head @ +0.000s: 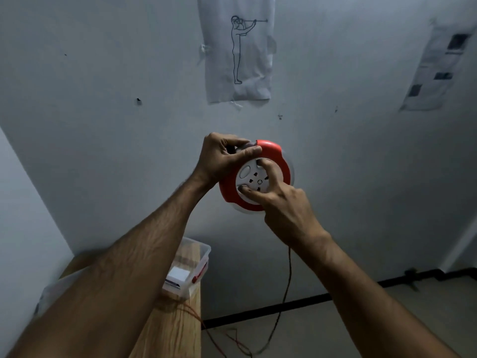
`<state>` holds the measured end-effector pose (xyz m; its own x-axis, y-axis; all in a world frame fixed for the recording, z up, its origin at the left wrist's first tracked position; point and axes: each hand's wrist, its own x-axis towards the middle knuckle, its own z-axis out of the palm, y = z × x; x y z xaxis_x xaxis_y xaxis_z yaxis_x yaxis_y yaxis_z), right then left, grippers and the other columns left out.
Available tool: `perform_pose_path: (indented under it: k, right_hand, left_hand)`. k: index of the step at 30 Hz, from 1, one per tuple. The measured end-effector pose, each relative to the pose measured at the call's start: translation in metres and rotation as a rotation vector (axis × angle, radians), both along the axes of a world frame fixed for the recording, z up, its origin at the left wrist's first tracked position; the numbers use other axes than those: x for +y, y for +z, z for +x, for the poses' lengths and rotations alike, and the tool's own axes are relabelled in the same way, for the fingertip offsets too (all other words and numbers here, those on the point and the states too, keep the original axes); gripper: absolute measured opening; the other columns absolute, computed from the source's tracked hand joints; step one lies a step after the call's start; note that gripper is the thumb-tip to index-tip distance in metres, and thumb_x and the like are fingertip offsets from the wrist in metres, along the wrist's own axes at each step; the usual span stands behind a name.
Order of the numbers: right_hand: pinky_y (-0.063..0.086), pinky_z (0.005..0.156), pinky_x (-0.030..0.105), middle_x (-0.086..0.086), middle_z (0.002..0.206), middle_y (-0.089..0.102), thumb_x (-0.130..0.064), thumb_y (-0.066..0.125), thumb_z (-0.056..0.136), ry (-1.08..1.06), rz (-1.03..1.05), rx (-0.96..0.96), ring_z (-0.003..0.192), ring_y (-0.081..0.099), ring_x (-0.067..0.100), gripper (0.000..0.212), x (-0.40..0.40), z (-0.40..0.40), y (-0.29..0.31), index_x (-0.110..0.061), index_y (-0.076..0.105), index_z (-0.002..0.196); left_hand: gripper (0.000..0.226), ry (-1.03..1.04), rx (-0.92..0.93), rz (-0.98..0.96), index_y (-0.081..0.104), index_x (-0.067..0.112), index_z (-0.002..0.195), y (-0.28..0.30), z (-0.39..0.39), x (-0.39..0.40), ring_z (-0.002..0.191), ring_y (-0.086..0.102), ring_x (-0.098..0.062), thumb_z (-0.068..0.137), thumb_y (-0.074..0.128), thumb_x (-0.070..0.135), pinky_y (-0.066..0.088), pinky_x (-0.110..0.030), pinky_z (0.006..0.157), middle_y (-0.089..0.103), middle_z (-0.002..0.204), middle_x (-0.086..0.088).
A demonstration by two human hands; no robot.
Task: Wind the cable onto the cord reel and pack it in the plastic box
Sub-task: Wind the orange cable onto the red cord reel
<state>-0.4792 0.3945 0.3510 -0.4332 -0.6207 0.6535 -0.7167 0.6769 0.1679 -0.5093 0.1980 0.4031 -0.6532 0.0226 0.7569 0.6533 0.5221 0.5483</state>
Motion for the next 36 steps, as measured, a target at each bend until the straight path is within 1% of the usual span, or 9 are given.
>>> perform_pose_path:
  k: [5,13,16,19,22,26,31,33,36]
  right_hand:
    - [0.063,0.056,0.042,0.025,0.143,0.049,-0.005,0.076,0.081,-0.052,0.075,0.013,0.087,0.072,0.04,0.06,0.011,-0.002,0.006,-0.031,0.065,0.134]
    - [0.056,0.051,0.034,0.022,0.102,0.066,-0.029,0.082,0.076,-0.124,-0.137,0.156,0.055,0.065,0.033,0.055,0.008,-0.01,0.005,-0.025,0.069,0.129]
    - [0.058,0.055,0.034,0.02,0.093,0.074,-0.038,0.078,0.076,-0.151,-0.253,0.146,0.057,0.068,0.034,0.058,0.002,-0.013,0.005,-0.018,0.069,0.13]
    - [0.063,0.065,0.035,0.016,0.103,0.076,-0.047,0.075,0.081,-0.126,-0.46,0.044,0.073,0.075,0.032,0.06,-0.006,-0.012,0.009,-0.009,0.067,0.127]
    - [0.06,0.069,0.025,0.011,0.108,0.075,-0.046,0.082,0.079,-0.123,-0.802,-0.155,0.085,0.075,0.024,0.058,-0.02,-0.003,0.013,-0.01,0.063,0.121]
    - [0.055,0.059,0.01,0.002,0.109,0.065,-0.04,0.083,0.08,-0.17,-1.36,-0.645,0.099,0.071,0.019,0.048,-0.038,0.006,0.016,-0.018,0.054,0.111]
    - [0.055,0.049,0.026,0.015,0.09,0.075,-0.031,0.08,0.087,0.067,-2.039,-1.305,0.054,0.07,0.016,0.043,-0.049,0.016,0.028,-0.003,0.06,0.113]
    - [0.054,0.048,0.025,0.018,0.09,0.075,-0.027,0.077,0.09,0.184,-2.125,-1.42,0.052,0.068,0.014,0.041,-0.046,0.021,0.033,0.0,0.059,0.115]
    - [0.055,0.048,0.026,0.019,0.087,0.076,-0.022,0.07,0.095,0.232,-1.996,-1.441,0.062,0.069,0.02,0.029,-0.035,0.031,0.033,-0.002,0.059,0.113]
  left_hand:
    - [0.028,-0.024,-0.018,-0.04,0.081,0.004,0.102,-0.002,-0.005,0.008,0.077,0.076,-0.019,0.084,0.084,0.026,0.063,-0.038,0.064,0.079,0.09,-0.008]
    - [0.028,-0.035,-0.004,-0.036,0.08,0.004,0.103,0.007,-0.009,0.015,0.077,0.076,-0.015,0.086,0.083,0.025,0.06,-0.029,0.065,0.079,0.089,-0.006]
    - [0.027,-0.025,-0.001,-0.002,0.08,0.006,0.103,0.005,-0.009,0.014,0.077,0.077,-0.016,0.087,0.081,0.027,0.064,-0.037,0.066,0.079,0.089,-0.008]
    - [0.026,-0.019,0.024,0.067,0.08,0.006,0.103,0.003,-0.009,0.017,0.079,0.077,-0.019,0.088,0.081,0.027,0.064,-0.046,0.067,0.079,0.09,-0.009]
    - [0.027,0.019,0.052,0.084,0.081,0.006,0.101,0.004,-0.009,0.022,0.077,0.077,-0.019,0.086,0.082,0.028,0.063,-0.047,0.065,0.079,0.088,-0.008]
    - [0.026,0.027,0.092,0.042,0.082,0.008,0.098,0.004,-0.009,0.025,0.074,0.076,-0.02,0.085,0.083,0.031,0.06,-0.047,0.062,0.079,0.085,-0.009]
    - [0.027,0.038,0.072,0.0,0.081,0.008,0.098,-0.001,-0.009,0.024,0.07,0.074,-0.018,0.084,0.084,0.031,0.059,-0.045,0.059,0.078,0.081,-0.008]
    - [0.028,0.029,0.054,0.002,0.081,0.007,0.099,-0.001,-0.01,0.022,0.071,0.075,-0.017,0.084,0.084,0.031,0.06,-0.046,0.06,0.078,0.082,-0.007]
    - [0.026,0.015,0.051,0.011,0.08,0.006,0.1,0.003,-0.009,0.019,0.073,0.076,-0.016,0.085,0.083,0.027,0.062,-0.044,0.062,0.079,0.085,-0.008]
